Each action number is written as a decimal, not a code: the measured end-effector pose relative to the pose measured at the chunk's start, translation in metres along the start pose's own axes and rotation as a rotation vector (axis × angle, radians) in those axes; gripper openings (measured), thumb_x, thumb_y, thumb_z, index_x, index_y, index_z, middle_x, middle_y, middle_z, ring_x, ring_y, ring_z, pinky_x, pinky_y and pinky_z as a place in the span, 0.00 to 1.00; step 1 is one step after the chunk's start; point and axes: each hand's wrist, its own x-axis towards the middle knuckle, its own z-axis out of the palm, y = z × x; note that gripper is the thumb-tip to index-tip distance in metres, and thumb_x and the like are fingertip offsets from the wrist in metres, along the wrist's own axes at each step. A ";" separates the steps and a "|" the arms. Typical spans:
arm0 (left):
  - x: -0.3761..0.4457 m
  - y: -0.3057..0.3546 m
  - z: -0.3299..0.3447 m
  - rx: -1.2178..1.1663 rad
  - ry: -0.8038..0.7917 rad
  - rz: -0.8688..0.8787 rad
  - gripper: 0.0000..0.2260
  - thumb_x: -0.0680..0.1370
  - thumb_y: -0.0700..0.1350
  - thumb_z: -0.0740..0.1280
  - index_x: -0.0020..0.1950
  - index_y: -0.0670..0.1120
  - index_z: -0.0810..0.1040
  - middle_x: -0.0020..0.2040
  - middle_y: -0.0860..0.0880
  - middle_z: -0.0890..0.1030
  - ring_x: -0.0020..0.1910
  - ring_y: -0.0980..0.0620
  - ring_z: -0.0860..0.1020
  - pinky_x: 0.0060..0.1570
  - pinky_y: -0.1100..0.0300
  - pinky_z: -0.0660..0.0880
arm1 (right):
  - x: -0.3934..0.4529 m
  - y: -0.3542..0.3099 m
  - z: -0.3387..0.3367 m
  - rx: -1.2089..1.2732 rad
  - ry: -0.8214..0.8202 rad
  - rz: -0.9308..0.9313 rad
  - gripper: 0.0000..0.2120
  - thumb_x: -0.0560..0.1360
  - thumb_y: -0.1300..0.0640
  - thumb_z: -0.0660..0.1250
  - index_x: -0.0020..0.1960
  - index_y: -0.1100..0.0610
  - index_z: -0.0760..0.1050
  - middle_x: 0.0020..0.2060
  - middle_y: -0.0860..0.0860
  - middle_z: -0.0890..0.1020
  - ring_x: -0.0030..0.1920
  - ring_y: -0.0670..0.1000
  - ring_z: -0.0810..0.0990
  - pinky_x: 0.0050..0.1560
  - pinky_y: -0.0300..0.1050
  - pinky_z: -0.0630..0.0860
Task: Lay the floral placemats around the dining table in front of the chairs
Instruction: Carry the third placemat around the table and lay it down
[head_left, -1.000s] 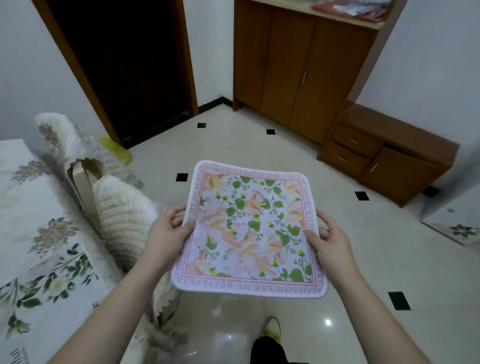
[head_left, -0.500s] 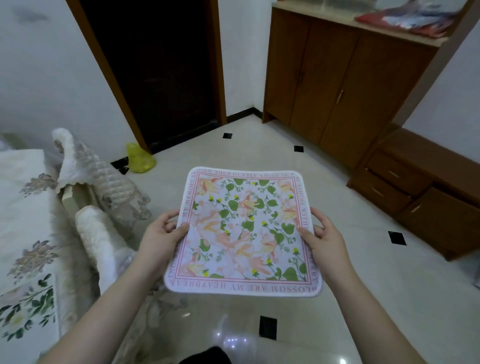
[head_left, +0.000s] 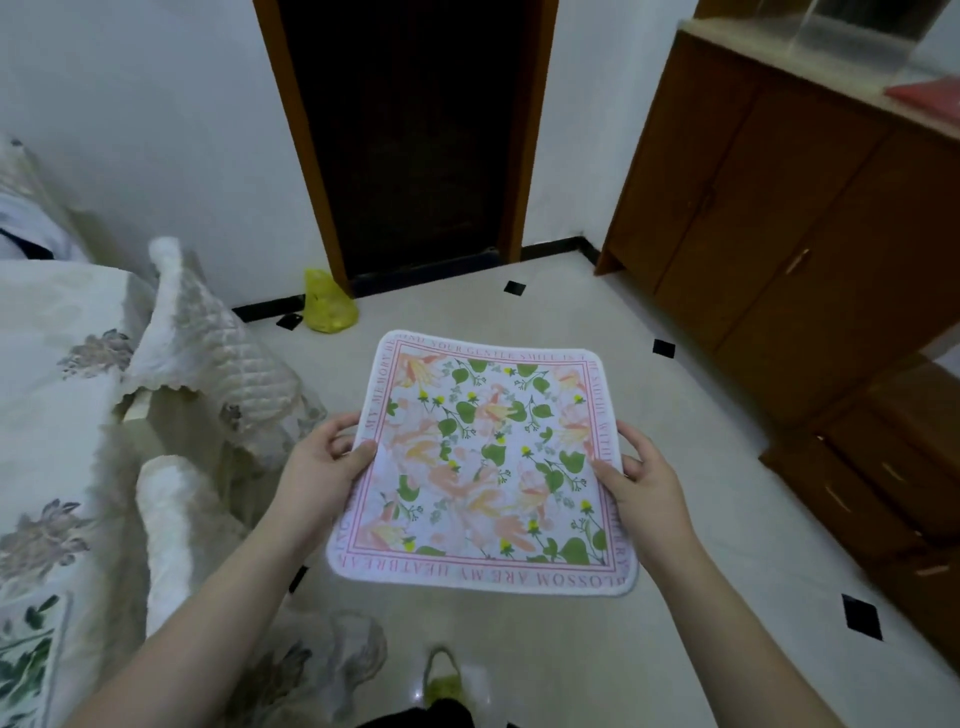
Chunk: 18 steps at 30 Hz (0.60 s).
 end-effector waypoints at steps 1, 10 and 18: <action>0.011 0.002 -0.002 -0.008 0.012 -0.006 0.13 0.78 0.41 0.69 0.52 0.61 0.80 0.49 0.46 0.86 0.44 0.41 0.86 0.41 0.44 0.83 | 0.014 -0.006 0.005 -0.011 -0.011 0.003 0.22 0.79 0.61 0.67 0.68 0.42 0.69 0.46 0.51 0.88 0.43 0.56 0.87 0.45 0.58 0.83; 0.100 0.033 -0.005 -0.057 0.096 -0.047 0.12 0.79 0.41 0.68 0.52 0.60 0.80 0.49 0.45 0.86 0.44 0.40 0.86 0.42 0.38 0.82 | 0.129 -0.044 0.037 -0.058 -0.105 -0.026 0.24 0.79 0.59 0.67 0.70 0.41 0.67 0.45 0.50 0.88 0.42 0.55 0.87 0.40 0.54 0.84; 0.177 0.049 0.019 -0.073 0.238 -0.033 0.11 0.79 0.39 0.67 0.58 0.53 0.77 0.48 0.44 0.86 0.44 0.41 0.86 0.38 0.45 0.83 | 0.259 -0.070 0.055 -0.067 -0.256 -0.051 0.24 0.78 0.58 0.68 0.69 0.41 0.68 0.45 0.51 0.88 0.43 0.55 0.87 0.44 0.57 0.84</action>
